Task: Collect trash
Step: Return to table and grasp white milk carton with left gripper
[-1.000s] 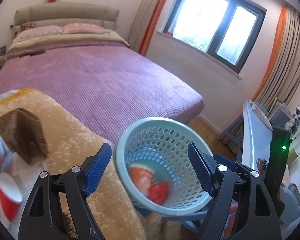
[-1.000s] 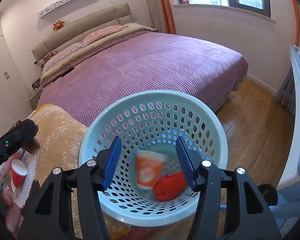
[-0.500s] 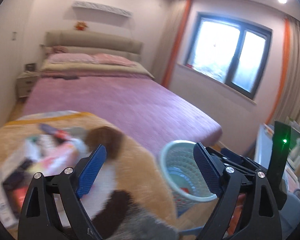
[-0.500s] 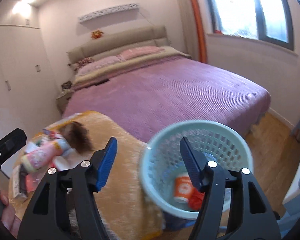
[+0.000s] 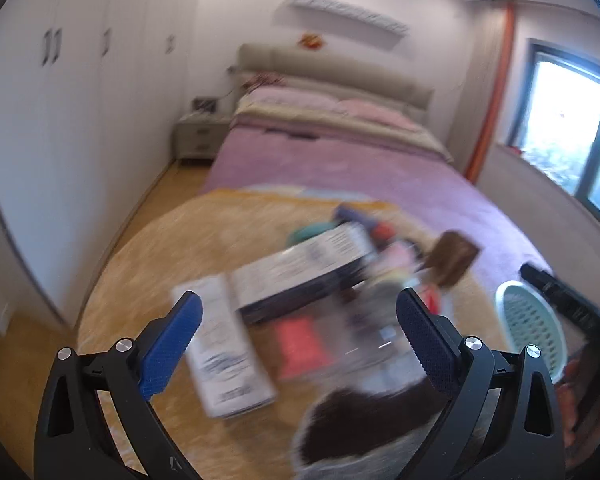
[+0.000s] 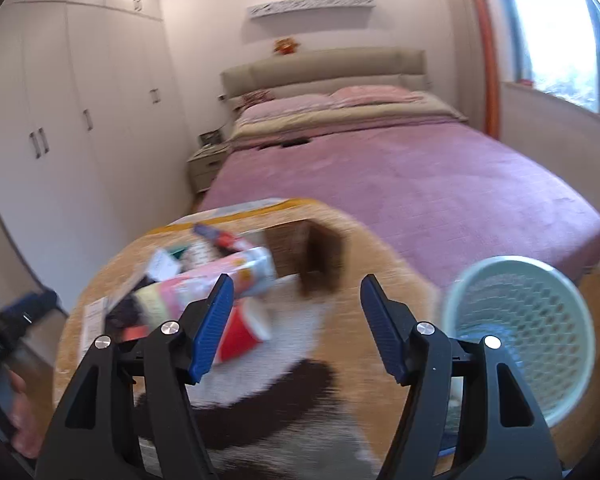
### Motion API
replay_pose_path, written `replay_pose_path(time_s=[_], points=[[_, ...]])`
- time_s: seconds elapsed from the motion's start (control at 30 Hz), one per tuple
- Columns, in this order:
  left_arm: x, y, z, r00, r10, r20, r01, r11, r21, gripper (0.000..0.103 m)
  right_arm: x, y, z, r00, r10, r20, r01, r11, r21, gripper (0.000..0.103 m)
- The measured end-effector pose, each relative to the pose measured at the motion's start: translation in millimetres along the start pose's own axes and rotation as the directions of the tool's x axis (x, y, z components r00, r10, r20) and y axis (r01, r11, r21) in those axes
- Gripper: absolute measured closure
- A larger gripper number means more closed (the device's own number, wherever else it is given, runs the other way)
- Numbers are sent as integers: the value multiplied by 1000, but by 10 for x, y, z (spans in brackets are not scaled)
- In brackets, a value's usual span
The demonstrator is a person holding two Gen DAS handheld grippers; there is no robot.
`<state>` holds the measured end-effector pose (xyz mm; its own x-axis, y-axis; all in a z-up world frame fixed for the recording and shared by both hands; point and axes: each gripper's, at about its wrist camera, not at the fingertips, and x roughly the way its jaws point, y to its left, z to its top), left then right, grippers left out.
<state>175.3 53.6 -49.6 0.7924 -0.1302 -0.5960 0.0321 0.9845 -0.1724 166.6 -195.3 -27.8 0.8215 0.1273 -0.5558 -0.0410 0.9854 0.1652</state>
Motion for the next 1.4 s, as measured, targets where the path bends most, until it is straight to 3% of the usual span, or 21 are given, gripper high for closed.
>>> replay_pose_path(time_s=[0.23, 0.43, 0.6, 0.9, 1.0, 1.03, 1.2, 1.4], points=[[369, 494, -250, 989, 26, -148, -38, 996, -77, 9, 431, 515, 31, 994, 62, -85, -61, 998, 14, 37], [532, 648, -332, 980, 24, -197, -43, 995, -92, 9, 677, 736, 57, 986, 57, -154, -52, 998, 39, 35], [588, 648, -383, 974, 21, -224, -43, 995, -91, 12, 937, 938, 35, 972, -4, -234, 10, 1000, 26, 35], [711, 613, -361, 966, 14, -256, -39, 995, -92, 22, 1249, 865, -31, 942, 15, -336, 16, 996, 90, 35], [767, 620, -397, 958, 4, -287, -33, 995, -96, 35, 1239, 820, -78, 936, 26, -351, 7, 996, 93, 38], [775, 632, -409, 956, 4, -292, -33, 995, -96, 34, 1213, 795, -93, 936, 34, -349, -2, 996, 92, 41], [649, 658, -405, 963, -30, -270, 1, 994, -105, 47, 989, 628, -178, 937, 79, -341, -52, 995, 87, 50], [479, 681, -410, 970, -56, -236, 28, 993, -117, 53, 503, 472, -329, 950, 129, -285, -130, 991, 15, 52]])
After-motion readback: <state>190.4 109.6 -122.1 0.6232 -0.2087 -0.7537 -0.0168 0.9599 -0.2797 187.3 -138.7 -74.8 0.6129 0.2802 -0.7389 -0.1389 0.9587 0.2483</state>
